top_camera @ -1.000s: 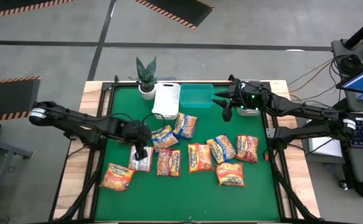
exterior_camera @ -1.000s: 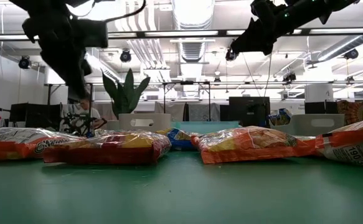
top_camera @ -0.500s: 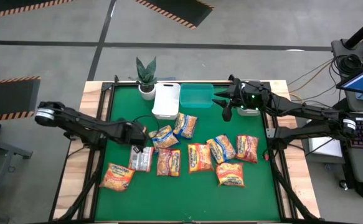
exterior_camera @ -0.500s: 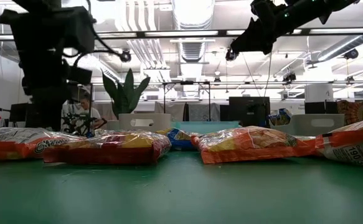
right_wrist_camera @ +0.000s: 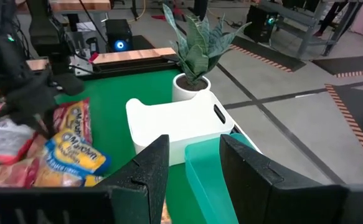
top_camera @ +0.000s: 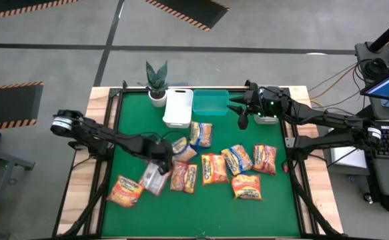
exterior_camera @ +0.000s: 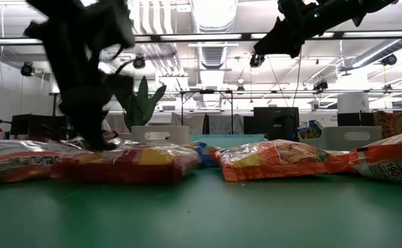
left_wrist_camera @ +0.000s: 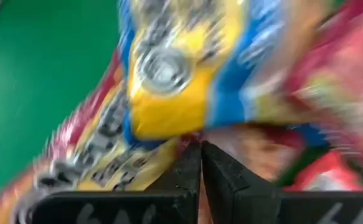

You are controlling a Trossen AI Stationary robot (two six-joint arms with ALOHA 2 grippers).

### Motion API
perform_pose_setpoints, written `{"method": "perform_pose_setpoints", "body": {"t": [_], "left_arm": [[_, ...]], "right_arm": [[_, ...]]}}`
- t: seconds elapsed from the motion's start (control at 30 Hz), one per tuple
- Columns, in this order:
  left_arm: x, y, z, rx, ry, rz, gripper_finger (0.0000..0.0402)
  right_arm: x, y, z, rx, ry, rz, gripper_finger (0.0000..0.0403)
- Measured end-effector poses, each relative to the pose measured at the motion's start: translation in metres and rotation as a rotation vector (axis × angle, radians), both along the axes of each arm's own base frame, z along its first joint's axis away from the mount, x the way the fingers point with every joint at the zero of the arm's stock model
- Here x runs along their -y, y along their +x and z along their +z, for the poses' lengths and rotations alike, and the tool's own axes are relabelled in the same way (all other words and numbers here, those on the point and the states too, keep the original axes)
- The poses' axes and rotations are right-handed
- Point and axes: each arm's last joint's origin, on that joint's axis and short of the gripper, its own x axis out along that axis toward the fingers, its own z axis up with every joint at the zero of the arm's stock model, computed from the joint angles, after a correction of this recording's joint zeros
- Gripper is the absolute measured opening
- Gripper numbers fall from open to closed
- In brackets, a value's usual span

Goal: Sort Maruchan noodles
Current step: Put the red noodle pack into the white bin

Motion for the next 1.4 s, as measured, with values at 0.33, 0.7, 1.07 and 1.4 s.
{"method": "perform_pose_setpoints", "body": {"t": [0.33,0.7,1.07,1.4], "left_arm": [[-0.010,-0.016,0.052,0.093,-0.021,0.023,0.0000],[-0.045,-0.084,0.039,0.215,-0.202,0.511,0.0005],[-0.041,-0.092,0.041,0.278,-0.374,0.552,0.0190],[-0.043,-0.091,0.026,0.232,-0.324,0.693,0.0354]], "right_arm": [[0.000,0.000,0.000,-0.003,-0.014,0.004,0.0132],[0.000,0.000,0.000,-0.006,-0.027,0.007,0.0132],[0.000,0.000,0.001,-0.007,-0.035,0.010,0.0132],[0.000,0.000,0.000,-0.008,-0.034,0.009,0.0132]]}}
